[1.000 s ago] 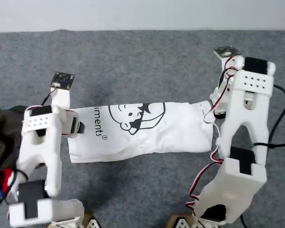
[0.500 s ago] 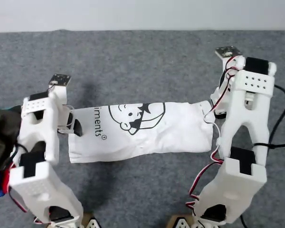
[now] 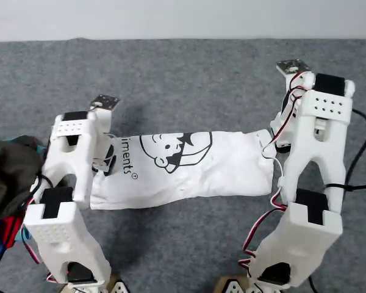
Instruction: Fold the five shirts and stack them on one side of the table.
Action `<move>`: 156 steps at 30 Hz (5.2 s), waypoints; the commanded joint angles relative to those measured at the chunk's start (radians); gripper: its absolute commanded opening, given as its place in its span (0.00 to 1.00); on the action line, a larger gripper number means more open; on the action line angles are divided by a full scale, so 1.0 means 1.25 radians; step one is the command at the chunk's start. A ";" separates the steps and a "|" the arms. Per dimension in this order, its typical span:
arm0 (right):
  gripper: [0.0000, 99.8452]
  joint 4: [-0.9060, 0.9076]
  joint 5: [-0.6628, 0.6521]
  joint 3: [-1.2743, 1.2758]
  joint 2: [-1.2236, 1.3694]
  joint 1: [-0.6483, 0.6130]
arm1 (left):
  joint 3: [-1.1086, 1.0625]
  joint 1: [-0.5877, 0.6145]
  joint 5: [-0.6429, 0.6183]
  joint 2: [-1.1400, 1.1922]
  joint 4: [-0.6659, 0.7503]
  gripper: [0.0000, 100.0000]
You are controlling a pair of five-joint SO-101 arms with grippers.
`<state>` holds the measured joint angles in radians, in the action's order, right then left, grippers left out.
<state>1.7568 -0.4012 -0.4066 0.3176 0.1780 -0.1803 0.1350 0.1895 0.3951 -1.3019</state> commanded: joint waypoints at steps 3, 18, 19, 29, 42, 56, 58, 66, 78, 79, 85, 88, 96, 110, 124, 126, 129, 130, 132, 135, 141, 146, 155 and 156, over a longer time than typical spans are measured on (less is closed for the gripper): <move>0.01 0.031 0.006 -0.004 -0.095 0.014 | 0.012 -0.044 -0.009 -0.006 -0.021 0.00; 0.01 0.031 0.004 -0.004 -0.231 0.018 | 0.290 -0.153 -0.010 -0.150 -0.351 0.00; 0.01 0.031 0.004 -0.004 -0.240 0.018 | 0.305 -0.178 -0.010 -0.150 -0.362 0.00; 0.01 0.031 0.002 -0.002 -0.319 0.089 | 0.371 -0.406 -0.087 -0.149 -0.351 0.00; 0.01 0.029 -0.064 0.160 -0.433 0.165 | 0.716 -0.563 -0.166 0.098 -0.360 0.00; 0.01 0.024 -0.120 0.279 -0.497 0.274 | 1.067 -0.703 -0.169 0.328 -0.351 0.00; 0.01 0.024 -0.122 0.279 -0.494 0.280 | 1.115 -0.709 -0.169 0.362 -0.349 0.00; 0.01 0.023 -0.122 0.279 -0.489 0.277 | 1.262 -0.735 -0.169 0.484 -0.323 0.00; 0.01 -0.021 -0.119 0.334 -0.497 0.277 | 1.269 -0.740 -0.234 0.551 -0.179 0.02; 0.01 -0.021 -0.120 0.334 -0.497 0.278 | 1.269 -0.740 -0.234 0.551 -0.172 0.04; 0.01 -0.017 -0.120 0.331 -0.498 0.279 | 1.270 -0.727 -0.263 0.550 -0.168 0.19; 0.01 -0.014 -0.120 0.330 -0.498 0.279 | 1.299 -0.728 -0.264 0.549 -0.207 0.20; 0.01 -0.013 -0.115 0.329 -0.498 0.279 | 1.469 -0.669 -0.260 0.549 -0.313 0.20; 0.01 0.026 0.027 0.312 -0.528 0.069 | 1.355 -0.379 -0.177 0.254 -0.365 0.00; 0.01 -0.087 0.168 0.308 -0.332 -0.218 | 0.579 -0.162 -0.109 -0.296 -0.346 0.00; 0.01 -0.102 0.180 0.308 -0.301 -0.242 | 0.501 -0.140 -0.098 -0.346 -0.333 0.00; 0.01 -0.122 0.193 0.308 -0.273 -0.272 | 0.411 -0.120 -0.098 -0.401 -0.327 0.00; 0.01 -0.127 0.191 0.308 -0.267 -0.282 | 0.387 -0.119 -0.098 -0.414 -0.327 0.00; 0.01 -0.139 0.191 0.308 -0.258 -0.292 | 0.348 -0.115 -0.098 -0.436 -0.327 0.00; 0.01 -0.161 0.191 0.311 -0.236 -0.299 | 0.312 -0.117 -0.098 -0.454 -0.327 0.00; 0.01 -0.174 0.184 0.312 -0.112 -0.289 | 0.285 -0.117 -0.098 -0.471 -0.327 0.00; 0.01 -0.129 0.110 0.309 -0.060 -0.195 | 0.285 -0.115 -0.099 -0.479 -0.335 0.00; 0.01 -0.001 0.006 0.309 -0.235 -0.055 | 0.285 -0.115 -0.104 -0.509 -0.342 0.00; 0.01 0.002 0.005 0.311 -0.257 -0.064 | 0.285 -0.115 -0.104 -0.509 -0.344 0.00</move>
<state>1.7261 -0.3721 0.0184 0.1105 0.0951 0.1741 -0.0169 0.0606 -0.2064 -1.7254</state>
